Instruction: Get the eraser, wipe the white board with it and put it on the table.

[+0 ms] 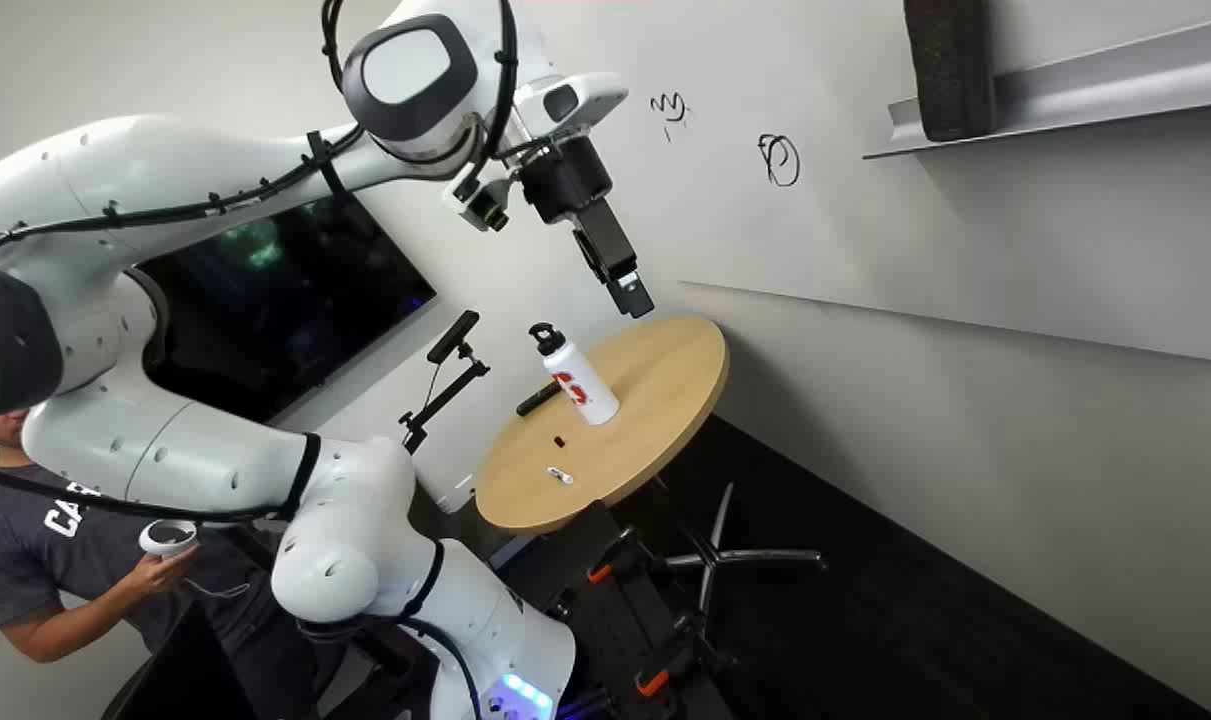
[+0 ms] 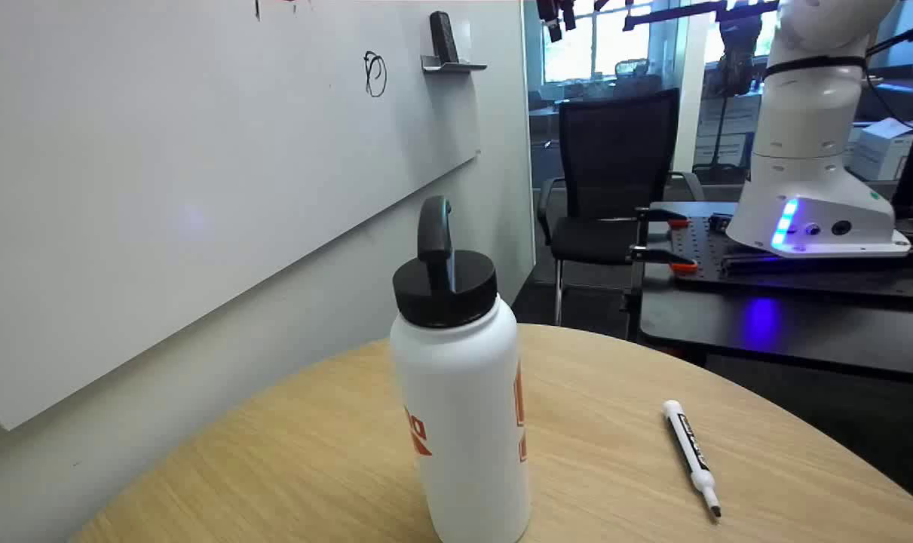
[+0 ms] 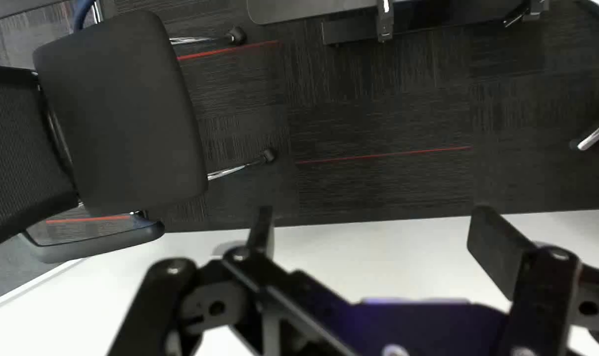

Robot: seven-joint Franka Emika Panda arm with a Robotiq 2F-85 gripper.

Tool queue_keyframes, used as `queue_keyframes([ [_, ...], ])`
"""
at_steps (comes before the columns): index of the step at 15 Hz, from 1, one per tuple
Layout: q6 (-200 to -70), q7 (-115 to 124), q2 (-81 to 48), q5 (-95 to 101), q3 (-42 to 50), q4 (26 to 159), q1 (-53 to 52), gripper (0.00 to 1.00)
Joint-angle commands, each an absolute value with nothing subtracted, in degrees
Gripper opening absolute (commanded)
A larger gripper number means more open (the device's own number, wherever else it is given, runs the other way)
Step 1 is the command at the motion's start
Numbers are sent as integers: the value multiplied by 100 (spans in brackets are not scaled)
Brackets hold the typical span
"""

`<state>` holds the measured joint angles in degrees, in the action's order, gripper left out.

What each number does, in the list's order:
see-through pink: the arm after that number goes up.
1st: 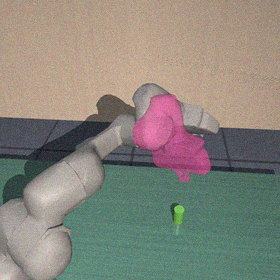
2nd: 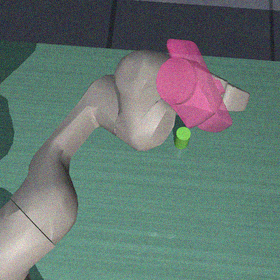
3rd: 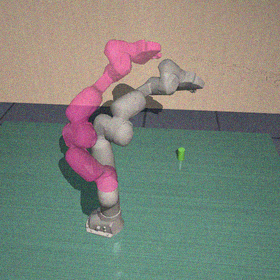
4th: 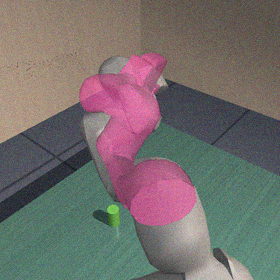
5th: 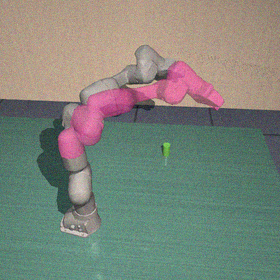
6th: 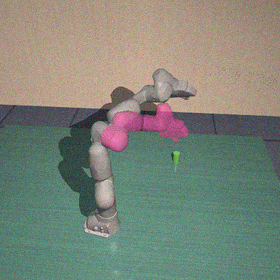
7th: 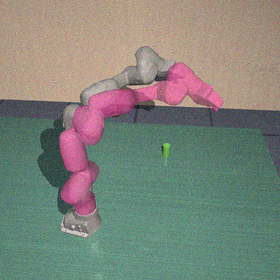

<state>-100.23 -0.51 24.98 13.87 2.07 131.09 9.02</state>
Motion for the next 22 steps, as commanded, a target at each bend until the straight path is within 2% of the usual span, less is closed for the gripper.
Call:
queue_keyframes([
  [1,-9999,-15,2497,1423,303,13095,785,100],
  [12,-10150,6,2431,1351,336,13045,781,100],
  [16,-11216,-79,2241,645,705,12691,780,100],
  [22,-13489,-1095,1877,-318,1394,12591,637,100],
])
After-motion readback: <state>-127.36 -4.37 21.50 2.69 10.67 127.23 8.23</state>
